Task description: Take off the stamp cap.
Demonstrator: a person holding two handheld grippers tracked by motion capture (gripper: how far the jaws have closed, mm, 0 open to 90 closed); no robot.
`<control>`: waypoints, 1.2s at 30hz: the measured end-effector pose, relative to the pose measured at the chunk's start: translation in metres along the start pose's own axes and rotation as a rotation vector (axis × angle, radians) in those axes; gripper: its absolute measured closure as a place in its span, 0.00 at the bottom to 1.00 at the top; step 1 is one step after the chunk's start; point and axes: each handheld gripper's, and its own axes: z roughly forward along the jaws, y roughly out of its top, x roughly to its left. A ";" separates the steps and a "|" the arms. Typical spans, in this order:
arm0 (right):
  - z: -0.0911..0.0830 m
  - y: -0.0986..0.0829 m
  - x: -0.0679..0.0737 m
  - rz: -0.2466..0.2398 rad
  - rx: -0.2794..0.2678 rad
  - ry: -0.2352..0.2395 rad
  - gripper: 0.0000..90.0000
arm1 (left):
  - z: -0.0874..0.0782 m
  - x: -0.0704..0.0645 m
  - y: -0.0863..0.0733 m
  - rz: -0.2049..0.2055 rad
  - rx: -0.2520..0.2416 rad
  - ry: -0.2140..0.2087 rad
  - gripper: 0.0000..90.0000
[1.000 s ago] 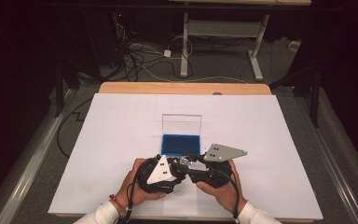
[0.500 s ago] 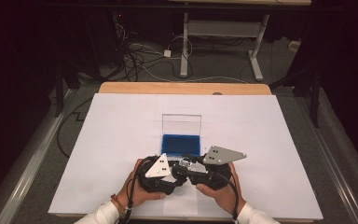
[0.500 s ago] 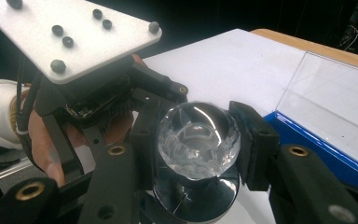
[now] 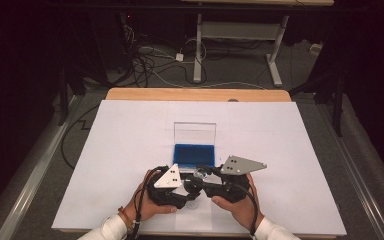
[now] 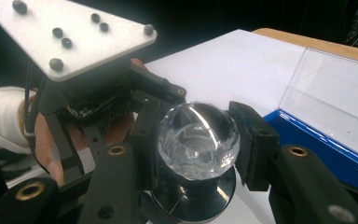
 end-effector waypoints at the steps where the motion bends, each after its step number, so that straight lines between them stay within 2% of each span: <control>1: 0.001 -0.001 0.000 0.000 0.003 -0.003 0.64 | 0.001 0.001 -0.001 -0.006 0.004 -0.009 0.41; 2: 0.000 -0.001 0.001 -0.007 -0.005 -0.004 0.64 | 0.003 0.012 -0.009 -0.110 0.032 0.005 0.41; 3: -0.005 0.002 0.003 -0.029 -0.033 0.004 0.64 | 0.003 0.012 -0.009 -0.110 0.032 0.005 0.41; 4: -0.012 0.008 0.006 -0.055 -0.059 0.001 0.64 | 0.001 0.021 -0.017 -0.163 0.033 0.008 0.41; 5: -0.012 0.008 0.006 -0.055 -0.059 0.001 0.64 | -0.001 0.023 -0.021 -0.159 0.024 0.005 0.41; 6: -0.024 0.016 0.006 -0.094 -0.094 -0.029 0.64 | -0.003 0.017 -0.017 -0.090 0.051 0.027 0.41; 7: -0.027 0.015 0.002 -0.078 -0.102 -0.042 0.64 | -0.006 0.013 -0.011 -0.069 0.033 0.055 0.41; 8: -0.029 0.013 -0.004 -0.055 -0.099 -0.044 0.64 | -0.007 0.012 -0.009 -0.045 0.029 0.062 0.41; 9: -0.030 0.012 -0.008 -0.039 -0.090 -0.051 0.64 | -0.007 0.012 -0.009 -0.045 0.029 0.062 0.41; 10: -0.031 0.011 -0.011 -0.028 -0.089 -0.056 0.64 | -0.008 0.010 -0.008 -0.024 0.036 0.078 0.41; 12: -0.034 0.012 -0.011 -0.034 -0.083 -0.064 0.64 | -0.010 0.013 -0.011 -0.033 0.035 0.082 0.41; 13: -0.035 0.013 -0.010 -0.046 -0.082 -0.072 0.64 | -0.013 0.015 -0.014 -0.025 0.046 0.098 0.41; 16: -0.037 0.015 -0.009 -0.068 -0.067 -0.081 0.64 | -0.017 0.016 -0.017 -0.013 0.044 0.111 0.41; 18: -0.037 0.016 -0.009 -0.072 -0.064 -0.086 0.64 | -0.021 0.018 -0.018 -0.013 0.041 0.113 0.41; 26: -0.040 0.017 -0.016 -0.068 -0.038 -0.107 0.64 | -0.042 0.025 -0.025 -0.007 0.048 0.181 0.41; 31: -0.044 0.018 -0.020 -0.075 -0.035 -0.125 0.64 | -0.056 0.030 -0.030 -0.022 0.029 0.210 0.41; 36: -0.049 0.016 -0.023 -0.088 -0.026 -0.151 0.64 | -0.064 0.033 -0.034 -0.022 0.038 0.239 0.41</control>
